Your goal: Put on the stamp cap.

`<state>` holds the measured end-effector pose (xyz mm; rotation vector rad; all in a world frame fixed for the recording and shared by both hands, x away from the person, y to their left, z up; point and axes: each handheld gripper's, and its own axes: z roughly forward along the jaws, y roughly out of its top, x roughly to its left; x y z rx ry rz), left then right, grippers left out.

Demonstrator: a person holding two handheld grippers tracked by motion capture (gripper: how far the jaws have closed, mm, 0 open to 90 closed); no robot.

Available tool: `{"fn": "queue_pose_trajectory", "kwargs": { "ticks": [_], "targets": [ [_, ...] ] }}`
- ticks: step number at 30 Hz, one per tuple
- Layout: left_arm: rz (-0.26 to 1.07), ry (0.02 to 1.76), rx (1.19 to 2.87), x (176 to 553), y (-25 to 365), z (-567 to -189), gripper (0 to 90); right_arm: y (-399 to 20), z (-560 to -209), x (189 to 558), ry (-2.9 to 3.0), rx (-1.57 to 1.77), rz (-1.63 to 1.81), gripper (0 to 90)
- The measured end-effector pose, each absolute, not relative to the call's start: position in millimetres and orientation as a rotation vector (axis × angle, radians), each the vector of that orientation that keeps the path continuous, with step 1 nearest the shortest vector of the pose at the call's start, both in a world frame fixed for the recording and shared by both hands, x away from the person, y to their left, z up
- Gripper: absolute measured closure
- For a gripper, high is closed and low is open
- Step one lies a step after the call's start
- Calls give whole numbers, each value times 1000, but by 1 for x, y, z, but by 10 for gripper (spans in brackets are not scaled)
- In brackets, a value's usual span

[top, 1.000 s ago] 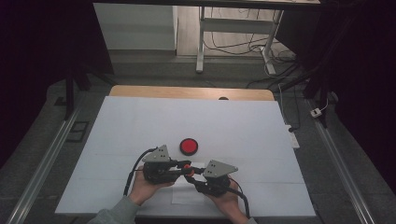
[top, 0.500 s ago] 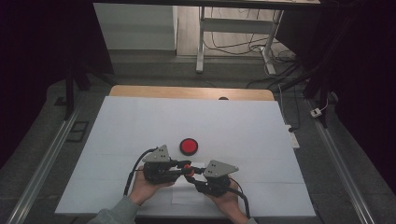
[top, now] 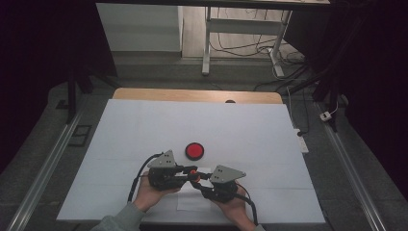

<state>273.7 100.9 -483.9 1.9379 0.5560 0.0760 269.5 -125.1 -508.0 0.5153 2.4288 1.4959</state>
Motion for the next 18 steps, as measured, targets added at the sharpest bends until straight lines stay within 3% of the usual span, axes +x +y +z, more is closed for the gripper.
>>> {"fn": "queue_pose_trajectory", "kwargs": {
  "ticks": [18],
  "targets": [
    [70,565,1920,273,100,-486,731,-125,-507,267,2415,512,1473,647]
  ]
}}
